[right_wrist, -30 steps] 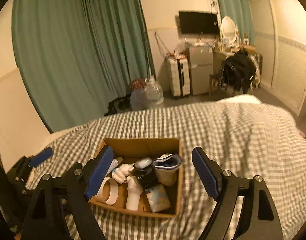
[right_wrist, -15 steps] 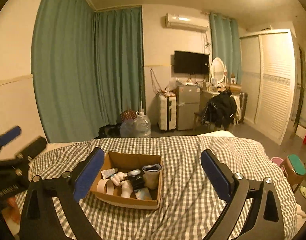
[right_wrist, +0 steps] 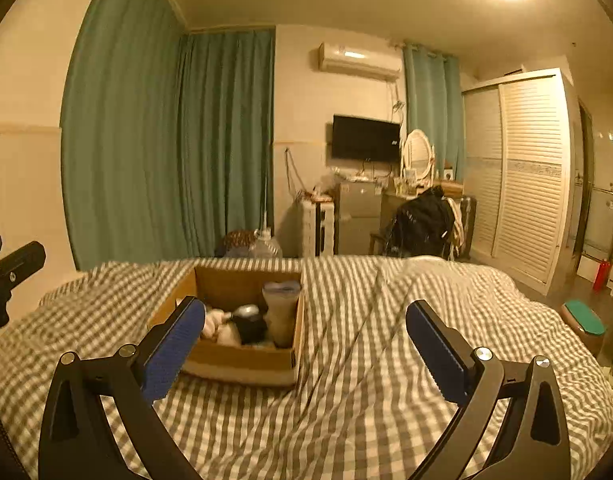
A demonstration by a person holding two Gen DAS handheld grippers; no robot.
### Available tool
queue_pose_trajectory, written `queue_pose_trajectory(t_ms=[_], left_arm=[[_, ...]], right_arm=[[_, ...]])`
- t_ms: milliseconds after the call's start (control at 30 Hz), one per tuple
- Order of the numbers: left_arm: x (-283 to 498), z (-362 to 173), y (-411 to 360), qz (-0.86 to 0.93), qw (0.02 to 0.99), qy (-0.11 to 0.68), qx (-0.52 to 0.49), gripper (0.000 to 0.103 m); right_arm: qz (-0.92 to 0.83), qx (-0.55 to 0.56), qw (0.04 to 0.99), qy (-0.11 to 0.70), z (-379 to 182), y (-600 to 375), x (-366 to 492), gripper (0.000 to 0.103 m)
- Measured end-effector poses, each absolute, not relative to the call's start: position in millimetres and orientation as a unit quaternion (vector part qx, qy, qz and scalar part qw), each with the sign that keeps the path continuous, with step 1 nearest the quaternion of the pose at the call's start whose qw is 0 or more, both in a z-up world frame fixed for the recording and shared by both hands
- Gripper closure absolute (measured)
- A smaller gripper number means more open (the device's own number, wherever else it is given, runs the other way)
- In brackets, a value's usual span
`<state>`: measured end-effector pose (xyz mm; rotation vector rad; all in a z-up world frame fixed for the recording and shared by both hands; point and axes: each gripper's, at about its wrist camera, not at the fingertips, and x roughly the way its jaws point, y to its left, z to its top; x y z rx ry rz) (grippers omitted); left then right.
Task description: Organize objects
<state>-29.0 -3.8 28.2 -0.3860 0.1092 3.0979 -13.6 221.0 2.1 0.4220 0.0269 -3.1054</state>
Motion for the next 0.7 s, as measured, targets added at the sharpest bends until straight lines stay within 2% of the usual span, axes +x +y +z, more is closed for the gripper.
queue_pose_trajectory(t_ms=[267,700], left_arm=[[-34,11,2,0.988,0.006,0.048,-0.146,0.0],[-32,12,2,0.987,0.009,0.048,-0.154,0.0]], right_arm=[[-0.99,0.143,0.002,0.015,-6,220,-18,0.002],[-0.99,0.141,0.009,0.012,-2,217,-12,0.002]])
